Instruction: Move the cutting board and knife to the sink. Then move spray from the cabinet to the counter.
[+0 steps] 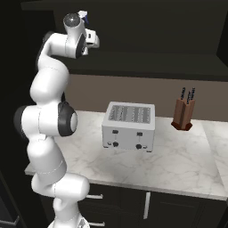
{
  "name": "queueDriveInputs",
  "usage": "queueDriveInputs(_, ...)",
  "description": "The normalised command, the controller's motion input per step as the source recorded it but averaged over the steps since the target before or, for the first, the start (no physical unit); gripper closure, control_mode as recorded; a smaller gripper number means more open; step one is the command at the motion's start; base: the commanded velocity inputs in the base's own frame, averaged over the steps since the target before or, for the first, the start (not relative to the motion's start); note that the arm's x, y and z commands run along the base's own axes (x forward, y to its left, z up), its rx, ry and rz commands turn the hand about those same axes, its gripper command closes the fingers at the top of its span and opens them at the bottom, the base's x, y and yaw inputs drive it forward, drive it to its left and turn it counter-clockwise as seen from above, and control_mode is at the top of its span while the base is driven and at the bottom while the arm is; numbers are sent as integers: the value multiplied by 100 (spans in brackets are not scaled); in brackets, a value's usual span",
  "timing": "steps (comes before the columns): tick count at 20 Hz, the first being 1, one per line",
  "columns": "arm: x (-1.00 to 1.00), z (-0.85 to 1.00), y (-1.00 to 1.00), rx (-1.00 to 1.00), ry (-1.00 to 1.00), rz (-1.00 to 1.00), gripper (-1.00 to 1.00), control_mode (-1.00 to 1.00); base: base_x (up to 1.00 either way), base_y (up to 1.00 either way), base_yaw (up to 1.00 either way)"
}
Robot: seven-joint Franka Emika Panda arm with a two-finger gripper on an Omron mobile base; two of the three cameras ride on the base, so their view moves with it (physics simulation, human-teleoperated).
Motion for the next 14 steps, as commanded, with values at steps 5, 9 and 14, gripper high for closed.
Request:
queueDriveInputs(5, -10, 0, 0, 0, 0, 0, 100, -100, 0, 0, 0)
queueDriveInputs(9, -15, 0, 0, 0, 0, 0, 100, -100, 0, 0, 0)
queueDriveInputs(14, -15, 0, 0, 0, 0, 0, 100, -100, 0, 0, 0)
